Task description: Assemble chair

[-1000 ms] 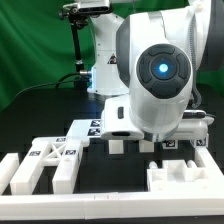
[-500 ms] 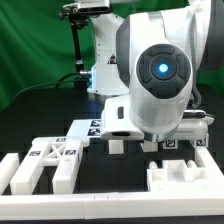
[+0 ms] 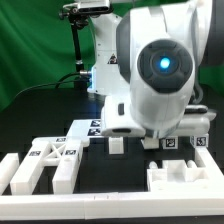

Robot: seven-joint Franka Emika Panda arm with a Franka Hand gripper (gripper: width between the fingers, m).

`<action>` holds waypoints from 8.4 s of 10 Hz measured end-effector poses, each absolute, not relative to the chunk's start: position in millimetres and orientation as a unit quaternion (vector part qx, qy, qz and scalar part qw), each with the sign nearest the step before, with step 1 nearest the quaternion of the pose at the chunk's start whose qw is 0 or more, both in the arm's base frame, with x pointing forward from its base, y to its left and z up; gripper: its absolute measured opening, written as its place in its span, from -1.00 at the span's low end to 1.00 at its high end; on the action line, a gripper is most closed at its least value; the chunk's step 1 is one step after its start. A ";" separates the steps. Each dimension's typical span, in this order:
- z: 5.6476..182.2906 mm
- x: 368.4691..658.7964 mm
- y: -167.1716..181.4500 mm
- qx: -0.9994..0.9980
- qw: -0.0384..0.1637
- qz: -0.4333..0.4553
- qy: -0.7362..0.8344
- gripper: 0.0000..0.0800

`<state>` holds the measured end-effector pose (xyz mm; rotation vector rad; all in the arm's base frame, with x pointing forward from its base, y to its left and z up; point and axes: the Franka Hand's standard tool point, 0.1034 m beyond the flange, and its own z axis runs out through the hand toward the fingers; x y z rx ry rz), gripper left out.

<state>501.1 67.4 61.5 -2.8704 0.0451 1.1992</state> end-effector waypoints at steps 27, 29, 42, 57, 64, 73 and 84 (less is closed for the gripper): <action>108.3 636.0 120.5 -0.947 0.041 -0.313 -0.052 -0.29; 105.9 635.2 121.8 -0.948 0.042 -0.312 -0.053 -0.29; 94.0 632.4 121.2 -0.947 0.039 -0.312 -0.059 0.60; 85.0 650.9 110.7 -0.996 0.057 0.041 0.052 0.62; 83.4 650.8 113.4 -0.969 0.049 0.048 0.237 -0.29; 82.1 649.3 112.2 -0.817 0.089 0.018 0.570 0.25; 73.8 644.3 128.9 -0.999 0.018 -0.027 -0.007 0.33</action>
Offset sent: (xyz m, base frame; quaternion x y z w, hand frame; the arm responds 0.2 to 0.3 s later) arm 0.0000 0.0000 0.0000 0.0000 0.1938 0.0000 0.9810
